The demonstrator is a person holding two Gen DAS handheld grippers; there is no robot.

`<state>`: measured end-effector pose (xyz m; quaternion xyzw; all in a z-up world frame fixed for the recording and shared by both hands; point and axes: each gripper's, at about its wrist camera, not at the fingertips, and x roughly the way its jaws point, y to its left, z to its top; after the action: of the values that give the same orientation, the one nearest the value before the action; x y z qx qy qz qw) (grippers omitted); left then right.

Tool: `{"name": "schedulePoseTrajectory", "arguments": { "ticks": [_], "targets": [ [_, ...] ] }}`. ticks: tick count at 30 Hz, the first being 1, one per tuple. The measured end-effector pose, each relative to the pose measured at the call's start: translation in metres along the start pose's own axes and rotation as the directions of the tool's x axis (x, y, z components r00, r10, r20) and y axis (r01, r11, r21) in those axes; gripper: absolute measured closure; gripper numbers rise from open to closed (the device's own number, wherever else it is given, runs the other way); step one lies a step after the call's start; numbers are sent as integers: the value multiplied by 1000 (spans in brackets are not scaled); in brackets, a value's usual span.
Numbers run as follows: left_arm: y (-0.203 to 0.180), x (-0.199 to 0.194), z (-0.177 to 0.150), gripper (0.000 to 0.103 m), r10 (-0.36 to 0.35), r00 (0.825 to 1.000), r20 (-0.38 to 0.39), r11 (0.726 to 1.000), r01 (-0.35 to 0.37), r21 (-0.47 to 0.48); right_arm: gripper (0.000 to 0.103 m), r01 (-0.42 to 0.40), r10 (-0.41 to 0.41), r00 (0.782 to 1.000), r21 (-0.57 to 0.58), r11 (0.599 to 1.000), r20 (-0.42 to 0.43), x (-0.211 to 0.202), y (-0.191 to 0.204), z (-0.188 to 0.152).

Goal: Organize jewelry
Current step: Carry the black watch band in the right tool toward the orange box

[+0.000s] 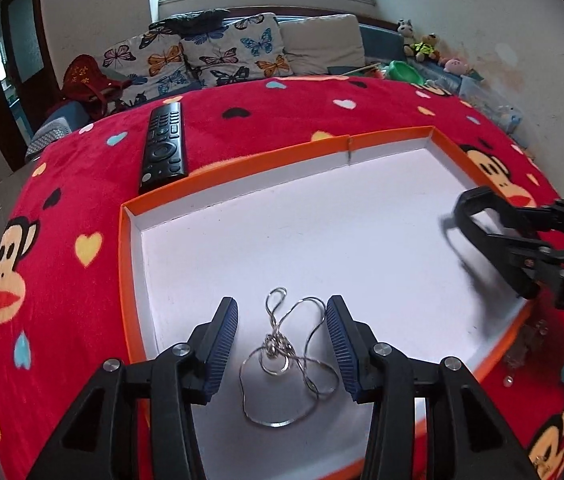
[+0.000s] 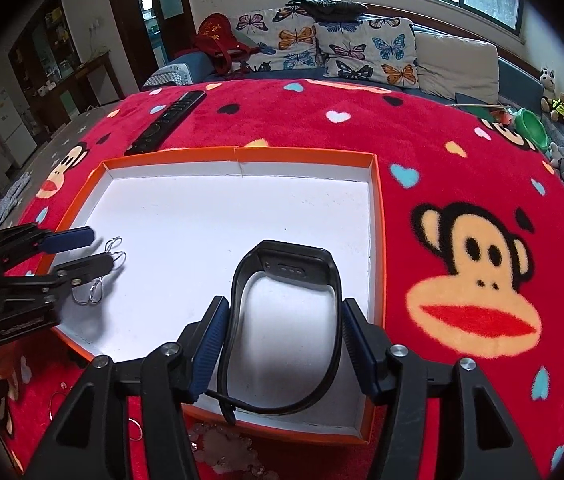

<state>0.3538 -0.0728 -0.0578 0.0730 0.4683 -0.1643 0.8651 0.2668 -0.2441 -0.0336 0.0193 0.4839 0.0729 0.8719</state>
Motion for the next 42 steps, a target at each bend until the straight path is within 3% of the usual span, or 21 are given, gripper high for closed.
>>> {"name": "schedulePoseTrajectory", "arguments": {
  "ticks": [6,12,21,31,38,42],
  "targets": [
    [9,5,-2,55,80,997,-7,997,-80,-22,40,-7,7,1000,-5,1000,16,-9,2,-1],
    [14,-3,-7,61,184,983,-29,983,-184,-7,38,-20,21,999,-23,1000,38,-30,12,-6],
    [-5,-82,-30,61,122,988,89,992,-122,-10,37,-5,14,996,-105,994,83,-84,29,-25],
    [-47,-156,-85,61,31,991,131,999,-32,0,37,10,3,997,-160,987,80,-107,44,-71],
    [-59,-172,-116,61,11,992,124,1000,-10,-10,37,-12,24,996,-142,990,80,-110,46,-84],
    [-54,-169,-116,61,6,993,119,1000,-3,-25,37,-25,34,997,-116,993,70,-106,41,-89]
  ]
}}
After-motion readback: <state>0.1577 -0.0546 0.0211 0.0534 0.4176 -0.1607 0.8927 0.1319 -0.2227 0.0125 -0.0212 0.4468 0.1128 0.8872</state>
